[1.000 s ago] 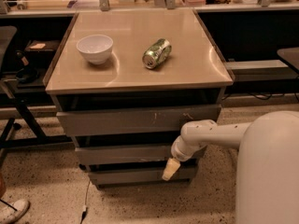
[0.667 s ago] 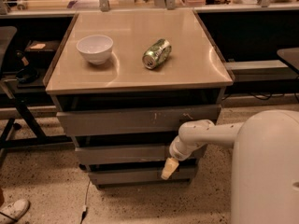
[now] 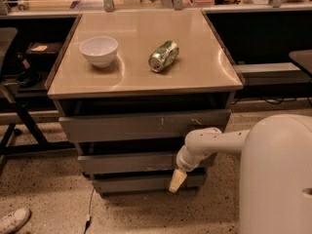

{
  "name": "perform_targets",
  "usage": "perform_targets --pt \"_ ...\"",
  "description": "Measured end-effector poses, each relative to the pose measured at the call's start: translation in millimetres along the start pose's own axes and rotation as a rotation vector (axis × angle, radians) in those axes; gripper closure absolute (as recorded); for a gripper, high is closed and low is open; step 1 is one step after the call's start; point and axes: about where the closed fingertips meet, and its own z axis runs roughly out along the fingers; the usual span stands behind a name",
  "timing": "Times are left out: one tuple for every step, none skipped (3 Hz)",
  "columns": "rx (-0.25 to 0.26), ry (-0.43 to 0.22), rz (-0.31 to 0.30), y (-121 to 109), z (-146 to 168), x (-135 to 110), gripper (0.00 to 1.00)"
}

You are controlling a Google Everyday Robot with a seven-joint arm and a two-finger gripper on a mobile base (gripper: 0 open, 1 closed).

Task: Open middle drawer

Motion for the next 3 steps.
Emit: perform_targets --pt "-0.03 0.008 -0.006 12.0 -2.6 6.8 0.0" --pt "-0.03 0.008 -0.006 12.0 -4.1 6.3 0.0" --pt "-0.055 0.025 -0.008 23.8 -12.2 16.7 0.0"
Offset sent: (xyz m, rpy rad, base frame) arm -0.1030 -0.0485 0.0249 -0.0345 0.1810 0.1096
